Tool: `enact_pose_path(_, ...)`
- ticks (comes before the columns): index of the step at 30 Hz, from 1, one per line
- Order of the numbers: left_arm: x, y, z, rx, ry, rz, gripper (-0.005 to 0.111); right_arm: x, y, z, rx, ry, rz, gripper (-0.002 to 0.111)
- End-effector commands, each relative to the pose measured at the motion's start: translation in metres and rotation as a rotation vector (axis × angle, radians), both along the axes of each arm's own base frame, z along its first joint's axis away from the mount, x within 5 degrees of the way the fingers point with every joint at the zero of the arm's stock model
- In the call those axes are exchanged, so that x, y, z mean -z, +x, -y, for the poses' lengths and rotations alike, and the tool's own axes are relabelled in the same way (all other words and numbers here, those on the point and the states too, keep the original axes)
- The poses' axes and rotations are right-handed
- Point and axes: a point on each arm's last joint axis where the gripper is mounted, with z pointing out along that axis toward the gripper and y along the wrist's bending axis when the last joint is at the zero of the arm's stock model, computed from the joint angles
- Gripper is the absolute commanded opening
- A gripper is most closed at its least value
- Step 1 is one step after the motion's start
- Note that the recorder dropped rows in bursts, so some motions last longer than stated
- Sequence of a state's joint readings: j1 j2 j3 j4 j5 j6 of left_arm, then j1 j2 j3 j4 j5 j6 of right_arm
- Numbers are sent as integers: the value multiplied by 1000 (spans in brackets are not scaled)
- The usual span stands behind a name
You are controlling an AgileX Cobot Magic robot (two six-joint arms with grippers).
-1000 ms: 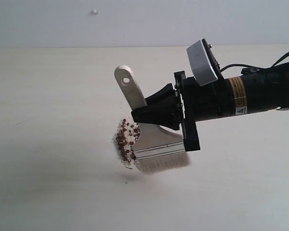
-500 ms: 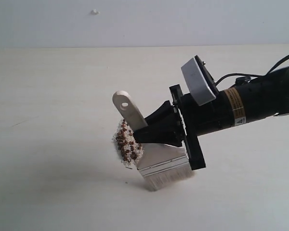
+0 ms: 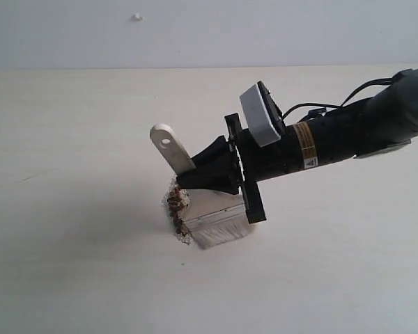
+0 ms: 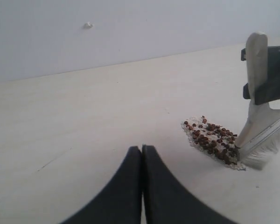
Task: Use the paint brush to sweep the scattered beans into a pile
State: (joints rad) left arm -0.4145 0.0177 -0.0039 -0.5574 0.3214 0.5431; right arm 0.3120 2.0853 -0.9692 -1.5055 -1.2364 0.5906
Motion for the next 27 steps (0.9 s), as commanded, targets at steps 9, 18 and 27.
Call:
enact_pose_path(9, 1, 0, 0, 4, 5, 3, 0, -46, 10, -3, 16, -24, -82, 0)
enact_pose_path(18, 1, 0, 0, 4, 5, 3, 0, -116, -2, 1, 75, 61, -48, 0)
enact_pose_path(27, 1, 0, 0, 4, 5, 3, 0, -105, 39, -8, 971, -146, -94, 0)
